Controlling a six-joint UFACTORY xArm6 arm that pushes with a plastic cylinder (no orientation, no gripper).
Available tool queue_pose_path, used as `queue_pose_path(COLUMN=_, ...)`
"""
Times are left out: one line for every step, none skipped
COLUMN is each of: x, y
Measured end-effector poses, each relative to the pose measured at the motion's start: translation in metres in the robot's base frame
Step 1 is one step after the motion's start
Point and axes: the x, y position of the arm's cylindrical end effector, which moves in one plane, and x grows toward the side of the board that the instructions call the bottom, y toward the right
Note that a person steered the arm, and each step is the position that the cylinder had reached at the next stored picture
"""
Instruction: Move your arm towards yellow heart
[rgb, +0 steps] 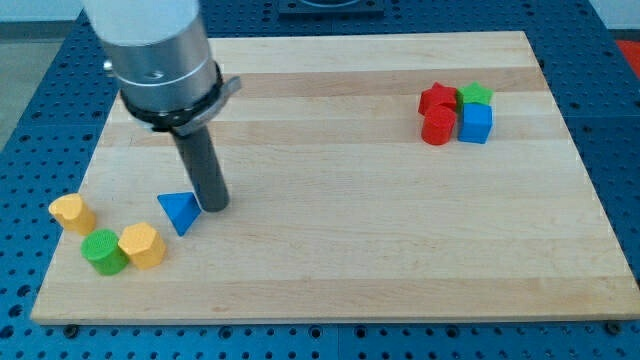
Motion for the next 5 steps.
queue_pose_path(x=0.002, y=-0.029)
queue_pose_path(x=0.003, y=-0.054)
queue_pose_path(x=0.003, y=-0.057)
queue_pose_path(x=-0.009, y=-0.036)
queue_pose_path(x=-0.036, y=-0.052)
